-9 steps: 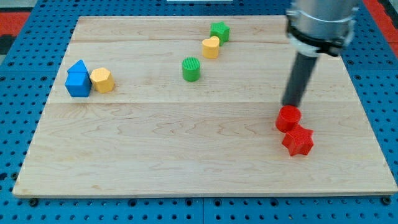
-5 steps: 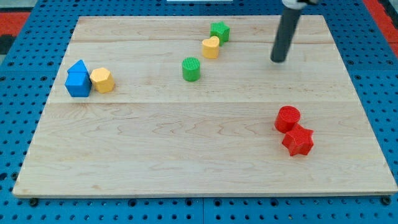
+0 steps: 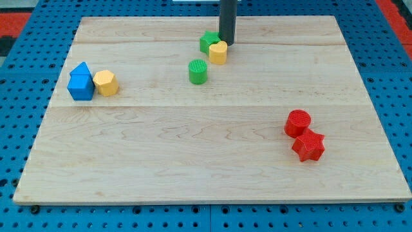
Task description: Move the green star and yellow heart towards the red blocks
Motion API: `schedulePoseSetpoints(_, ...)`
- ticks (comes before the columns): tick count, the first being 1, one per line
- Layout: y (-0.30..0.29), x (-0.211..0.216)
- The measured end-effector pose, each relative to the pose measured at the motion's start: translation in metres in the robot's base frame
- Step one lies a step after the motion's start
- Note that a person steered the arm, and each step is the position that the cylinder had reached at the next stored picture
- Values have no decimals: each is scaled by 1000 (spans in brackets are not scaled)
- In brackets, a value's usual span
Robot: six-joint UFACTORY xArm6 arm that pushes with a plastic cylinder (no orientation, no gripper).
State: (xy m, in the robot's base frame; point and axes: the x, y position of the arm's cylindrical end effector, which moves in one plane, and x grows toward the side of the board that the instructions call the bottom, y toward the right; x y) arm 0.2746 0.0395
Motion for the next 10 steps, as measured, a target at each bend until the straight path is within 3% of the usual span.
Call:
schedulePoseSetpoints(1, 0, -35)
schedulePoseSetpoints(2, -55, -52)
schedulePoseSetpoints(3, -81, -44)
schedulePoseSetpoints(5, 6, 3)
schedulePoseSetpoints(6, 29, 2)
schedulePoseSetpoints(7, -9, -32)
schedulePoseSetpoints(8, -49, -5)
schedulePoseSetpoints(10, -21, 91)
